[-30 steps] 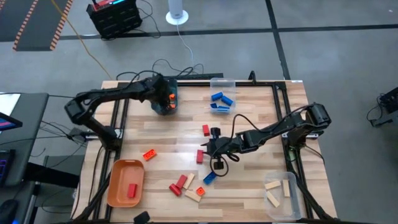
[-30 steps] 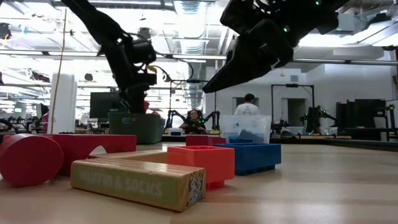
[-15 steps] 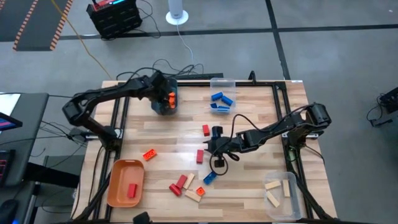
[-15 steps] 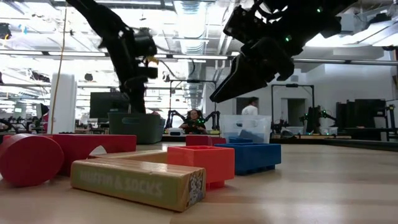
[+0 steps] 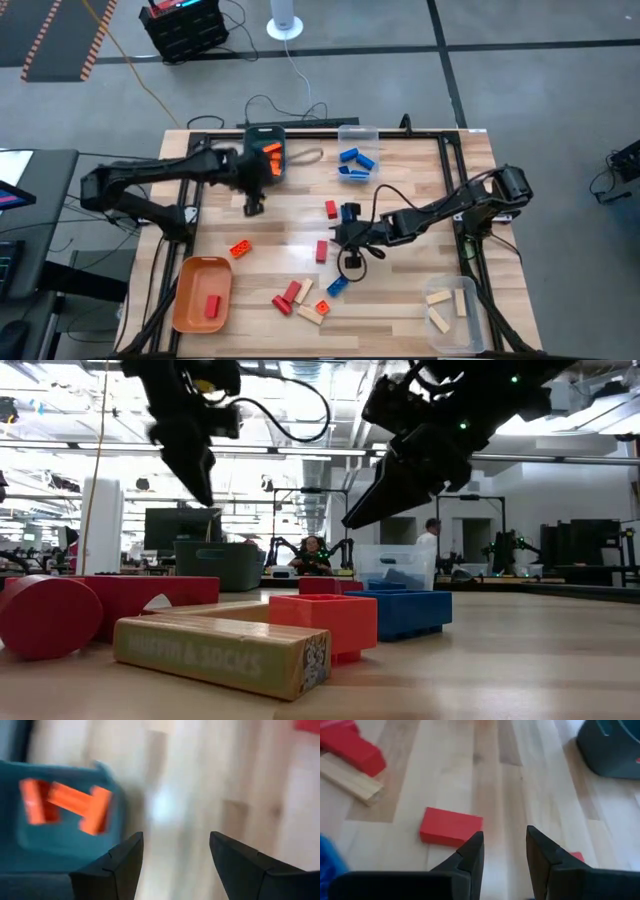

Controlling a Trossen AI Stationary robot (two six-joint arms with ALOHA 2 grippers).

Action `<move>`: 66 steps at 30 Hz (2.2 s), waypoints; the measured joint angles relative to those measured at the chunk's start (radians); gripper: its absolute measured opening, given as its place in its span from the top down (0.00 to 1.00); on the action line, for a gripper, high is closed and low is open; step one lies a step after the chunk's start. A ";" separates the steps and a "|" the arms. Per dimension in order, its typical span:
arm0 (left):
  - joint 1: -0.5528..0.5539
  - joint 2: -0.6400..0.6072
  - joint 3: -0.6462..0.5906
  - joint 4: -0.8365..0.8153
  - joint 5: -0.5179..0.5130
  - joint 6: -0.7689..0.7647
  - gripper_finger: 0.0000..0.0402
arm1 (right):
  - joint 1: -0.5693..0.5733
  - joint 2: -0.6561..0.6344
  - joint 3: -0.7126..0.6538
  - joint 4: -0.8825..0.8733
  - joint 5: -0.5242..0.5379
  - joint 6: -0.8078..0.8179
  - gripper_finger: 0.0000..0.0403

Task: Sort blocks
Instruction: Put the orange game piece into the blue bin

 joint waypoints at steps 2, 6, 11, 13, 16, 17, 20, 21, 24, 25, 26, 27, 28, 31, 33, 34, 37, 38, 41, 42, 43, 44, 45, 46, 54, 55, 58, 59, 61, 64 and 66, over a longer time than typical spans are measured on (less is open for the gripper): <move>-0.062 -0.009 0.000 -0.050 -0.001 -0.073 0.44 | 0.006 0.000 0.000 -0.001 0.000 0.001 0.70; -0.188 0.001 0.000 -0.136 0.000 -0.251 0.44 | 0.004 0.000 0.000 -0.014 0.002 0.050 0.69; -0.332 0.035 -0.001 -0.205 0.002 -0.422 0.44 | 0.061 0.018 0.001 0.052 0.142 0.110 0.69; -0.372 0.050 -0.001 -0.228 0.002 -0.477 0.44 | 0.083 0.029 0.000 0.076 0.166 0.091 0.69; -0.421 0.078 -0.001 -0.254 0.008 -0.569 0.44 | 0.102 0.044 0.000 0.142 0.191 0.111 0.69; -0.437 0.089 -0.001 -0.259 0.009 -0.594 0.44 | 0.107 0.053 0.000 0.161 0.196 0.109 0.69; -0.469 0.123 -0.001 -0.268 0.007 -0.647 0.44 | 0.122 0.076 0.000 0.176 0.221 0.059 0.69; -0.473 0.136 -0.001 -0.267 0.007 -0.661 0.44 | 0.123 0.078 0.000 0.174 0.232 0.047 0.69; -0.475 0.176 -0.001 -0.269 0.005 -0.679 0.44 | 0.116 0.086 0.000 0.182 0.239 0.034 0.70; -0.474 0.188 -0.001 -0.270 0.006 -0.683 0.44 | 0.113 0.087 0.000 0.177 0.242 0.031 0.70; -0.474 0.199 -0.001 -0.271 0.006 -0.685 0.44 | 0.112 0.087 0.000 0.174 0.243 0.028 0.70; -0.474 0.206 -0.001 -0.272 0.006 -0.684 0.44 | 0.112 0.088 0.000 0.174 0.245 0.026 0.70; -0.474 0.213 -0.001 -0.272 0.006 -0.681 0.44 | 0.112 0.088 0.000 0.175 0.245 0.026 0.70; -0.474 0.221 -0.001 -0.271 0.006 -0.668 0.44 | 0.115 0.087 0.000 0.176 0.243 0.023 0.70; -0.474 0.220 -0.001 -0.271 0.006 -0.664 0.44 | 0.114 0.087 0.000 0.175 0.242 0.023 0.70; -0.474 0.220 -0.001 -0.272 0.006 -0.663 0.44 | 0.113 0.087 0.000 0.175 0.243 0.024 0.70; -0.474 0.220 -0.001 -0.273 0.014 -0.679 0.44 | 0.112 0.087 0.000 0.172 0.243 0.024 0.70; -0.474 0.220 -0.001 -0.273 0.022 -0.694 0.44 | 0.113 0.087 0.000 0.173 0.243 0.024 0.70; -0.478 0.220 -0.001 -0.273 0.037 -0.745 0.44 | 0.114 0.087 0.000 0.172 0.242 0.026 0.70; -0.483 0.220 -0.001 -0.273 0.042 -0.757 0.44 | 0.114 0.087 0.000 0.172 0.242 0.026 0.70; -0.489 0.220 -0.001 -0.274 0.044 -0.769 0.44 | 0.114 0.087 0.000 0.172 0.242 0.026 0.70; -0.497 0.220 -0.001 -0.277 0.046 -0.781 0.44 | 0.114 0.087 0.000 0.172 0.242 0.026 0.70; -0.503 0.220 -0.001 -0.281 0.047 -0.791 0.44 | 0.113 0.087 0.000 0.172 0.242 0.026 0.70; -0.510 0.220 -0.001 -0.283 0.048 -0.798 0.44 | 0.113 0.087 0.000 0.172 0.242 0.026 0.70; -0.558 0.220 -0.025 -0.260 0.020 -0.860 0.44 | 0.124 0.087 0.000 0.166 0.241 0.026 0.70; -0.561 0.220 -0.040 -0.252 0.018 -0.869 0.44 | 0.125 0.087 0.000 0.166 0.241 0.025 0.70; -0.562 0.220 -0.093 -0.238 0.011 -0.894 0.44 | 0.128 0.087 0.000 0.167 0.241 0.025 0.70; -0.561 0.220 -0.107 -0.228 0.010 -0.899 0.44 | 0.128 0.087 0.000 0.168 0.241 0.025 0.70; -0.555 0.218 -0.128 -0.203 0.009 -0.904 0.44 | 0.129 0.087 0.000 0.168 0.241 0.025 0.70; -0.553 0.218 -0.147 -0.157 0.032 -0.897 0.44 | 0.129 0.087 0.000 0.168 0.241 0.025 0.70; -0.553 0.218 -0.159 -0.136 0.042 -0.886 0.44 | 0.128 0.087 0.000 0.168 0.241 0.025 0.70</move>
